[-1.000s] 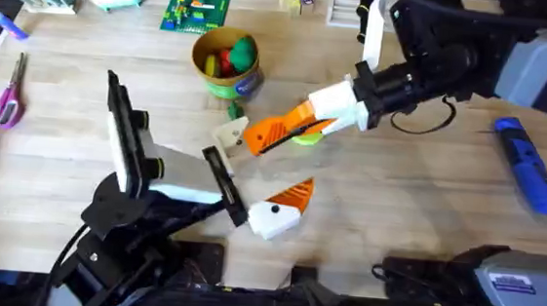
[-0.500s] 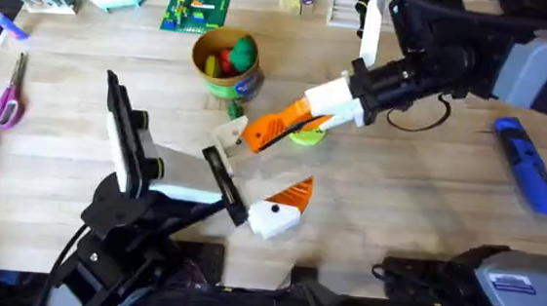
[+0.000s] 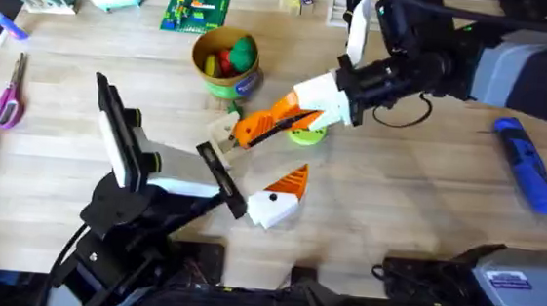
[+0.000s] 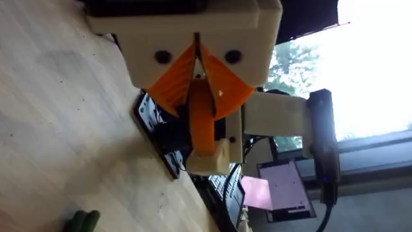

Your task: Pick up the gripper from the table and insert it into the empty holder that is missing its gripper. Then pick up a screw, insert it into the mounting hole, and use the screwdriver to tighten it. Finally, clean up the table by picking up the vegetable and placing it into the bucket.

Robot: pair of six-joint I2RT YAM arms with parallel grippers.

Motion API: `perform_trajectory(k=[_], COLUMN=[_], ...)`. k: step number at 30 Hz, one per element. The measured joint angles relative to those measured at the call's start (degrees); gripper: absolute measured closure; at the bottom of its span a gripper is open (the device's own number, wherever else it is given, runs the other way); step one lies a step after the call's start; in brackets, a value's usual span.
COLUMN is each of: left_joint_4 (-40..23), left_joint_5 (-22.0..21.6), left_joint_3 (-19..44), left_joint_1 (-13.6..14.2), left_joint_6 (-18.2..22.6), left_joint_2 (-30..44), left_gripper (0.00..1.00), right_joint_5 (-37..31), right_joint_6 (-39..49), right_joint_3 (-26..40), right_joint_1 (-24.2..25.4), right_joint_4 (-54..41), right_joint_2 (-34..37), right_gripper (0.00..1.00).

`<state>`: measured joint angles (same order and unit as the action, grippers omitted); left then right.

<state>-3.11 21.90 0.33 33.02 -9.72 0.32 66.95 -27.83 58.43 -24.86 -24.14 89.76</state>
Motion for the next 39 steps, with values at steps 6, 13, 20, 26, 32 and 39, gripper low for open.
perform_trajectory(k=[6, 13, 20, 26, 32, 39], left_joint_4=[-0.12, -0.16, -0.12, -0.09, -0.08, -0.12], left_joint_5=[-2.40, -3.60, -3.14, -2.33, -0.51, -0.95], left_joint_3=[0.00, -0.02, -0.02, -0.02, 0.00, 0.00], left_joint_1=[-0.38, -0.47, -0.44, -0.44, -0.65, -1.16], left_joint_6=[-0.83, -1.08, -1.26, -0.65, 2.08, 3.12], left_joint_2=[0.00, 0.00, 0.00, 0.00, 0.00, 0.00], left_gripper=[0.009, 0.009, 0.009, 0.010, 0.009, 0.010], right_joint_5=[1.45, 1.24, -0.66, -3.06, -4.99, -6.61], right_joint_6=[-5.52, -11.64, -13.84, -14.26, -14.13, -13.30], right_joint_3=[0.00, 0.00, 0.00, 0.00, 0.00, 0.00], right_joint_1=[-1.17, -1.92, -3.30, -5.62, -6.45, -7.28], right_joint_4=[5.03, 7.51, 9.09, 12.02, 14.47, 16.26], right_joint_2=[2.84, 3.65, 3.65, 3.65, 3.65, 3.65], right_gripper=[0.992, 0.992, 0.992, 0.992, 0.992, 0.992])
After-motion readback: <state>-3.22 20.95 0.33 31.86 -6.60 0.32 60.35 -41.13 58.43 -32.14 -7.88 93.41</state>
